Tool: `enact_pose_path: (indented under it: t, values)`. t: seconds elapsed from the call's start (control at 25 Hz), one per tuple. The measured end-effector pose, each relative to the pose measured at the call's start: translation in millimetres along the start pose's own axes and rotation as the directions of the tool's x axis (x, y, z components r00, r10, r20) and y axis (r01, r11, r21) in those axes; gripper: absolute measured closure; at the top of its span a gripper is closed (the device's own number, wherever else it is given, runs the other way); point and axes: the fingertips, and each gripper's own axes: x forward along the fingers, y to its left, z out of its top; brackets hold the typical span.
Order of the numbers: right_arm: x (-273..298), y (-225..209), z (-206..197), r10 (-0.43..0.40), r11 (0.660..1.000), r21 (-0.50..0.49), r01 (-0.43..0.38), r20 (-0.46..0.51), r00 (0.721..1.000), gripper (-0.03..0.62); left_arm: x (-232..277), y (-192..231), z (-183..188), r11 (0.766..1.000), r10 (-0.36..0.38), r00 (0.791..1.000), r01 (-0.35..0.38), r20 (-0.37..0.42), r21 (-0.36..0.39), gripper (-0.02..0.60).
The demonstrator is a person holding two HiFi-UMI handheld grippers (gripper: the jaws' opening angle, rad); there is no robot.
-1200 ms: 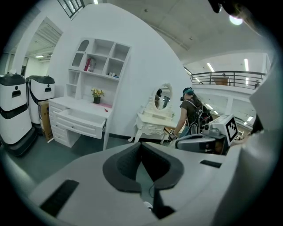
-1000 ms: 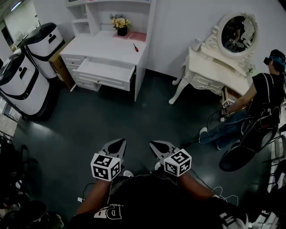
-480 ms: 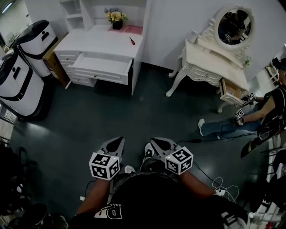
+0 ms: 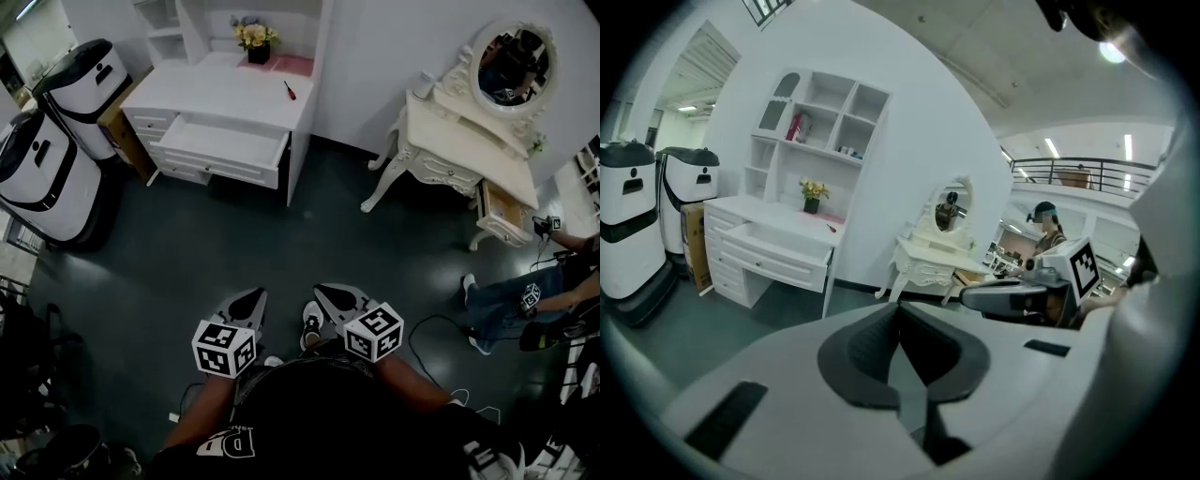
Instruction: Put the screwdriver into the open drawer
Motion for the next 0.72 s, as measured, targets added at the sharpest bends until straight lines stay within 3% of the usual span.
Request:
enact_pose_path:
  t: [0.32,0.72]
  values:
    - [38,-69,40,0.043,0.999,-0.007,-0.043,0.013,0.999,0.585,69,21,50,0.999,0.039,0.999,-0.039,0.008,0.013,0.566]
    - [51,-148,82,0.06,0.998,-0.024,-0.059,0.029,0.998,0.585,146,16,99,0.998,0.043,0.999,-0.043,0.006,0.044,0.566]
